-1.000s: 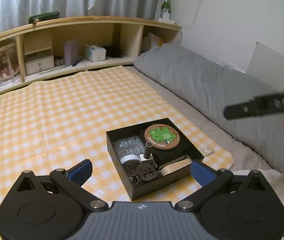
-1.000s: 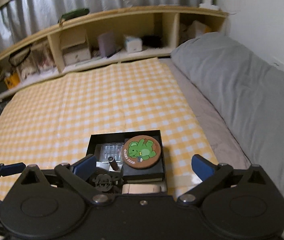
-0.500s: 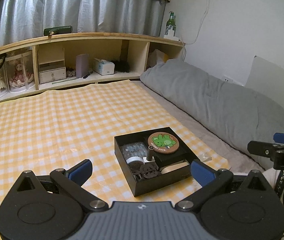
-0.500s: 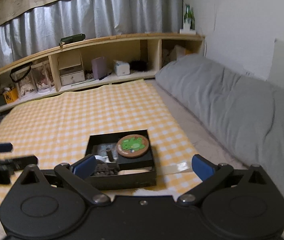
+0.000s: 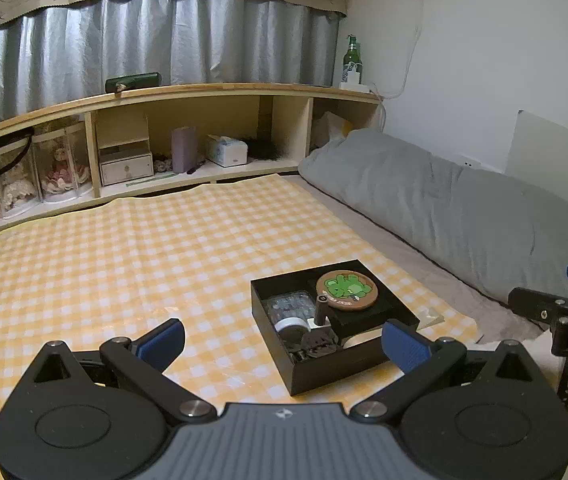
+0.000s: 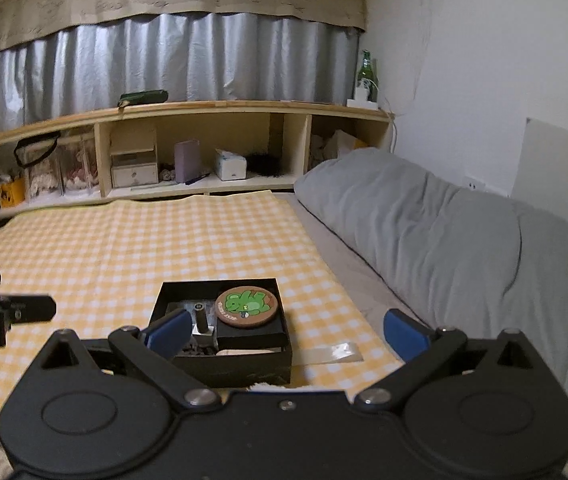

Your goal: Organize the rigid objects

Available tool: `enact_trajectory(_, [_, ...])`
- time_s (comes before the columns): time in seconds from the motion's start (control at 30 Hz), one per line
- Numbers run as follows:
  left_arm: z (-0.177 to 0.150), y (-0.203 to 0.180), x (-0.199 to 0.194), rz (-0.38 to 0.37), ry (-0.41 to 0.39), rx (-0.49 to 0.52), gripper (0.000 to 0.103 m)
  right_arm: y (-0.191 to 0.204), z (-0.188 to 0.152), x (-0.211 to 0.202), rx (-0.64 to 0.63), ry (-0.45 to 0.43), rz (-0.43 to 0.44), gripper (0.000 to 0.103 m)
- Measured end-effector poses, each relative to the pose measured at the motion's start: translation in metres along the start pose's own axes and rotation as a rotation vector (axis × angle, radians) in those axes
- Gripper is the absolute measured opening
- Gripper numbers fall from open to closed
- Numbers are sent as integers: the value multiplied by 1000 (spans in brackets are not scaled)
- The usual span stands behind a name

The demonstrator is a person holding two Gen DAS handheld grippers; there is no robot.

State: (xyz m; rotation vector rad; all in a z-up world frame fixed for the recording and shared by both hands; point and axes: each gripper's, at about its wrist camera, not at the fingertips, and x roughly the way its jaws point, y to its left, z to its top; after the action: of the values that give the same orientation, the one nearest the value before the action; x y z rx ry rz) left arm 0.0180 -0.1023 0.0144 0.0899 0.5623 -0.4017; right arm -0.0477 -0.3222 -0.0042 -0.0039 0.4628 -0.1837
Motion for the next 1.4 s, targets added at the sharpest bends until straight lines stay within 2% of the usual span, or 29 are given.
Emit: enact_trajectory(1.4, [-1,-3,0,11,-10,21,103,-2,-1,0,9,-5,5,103])
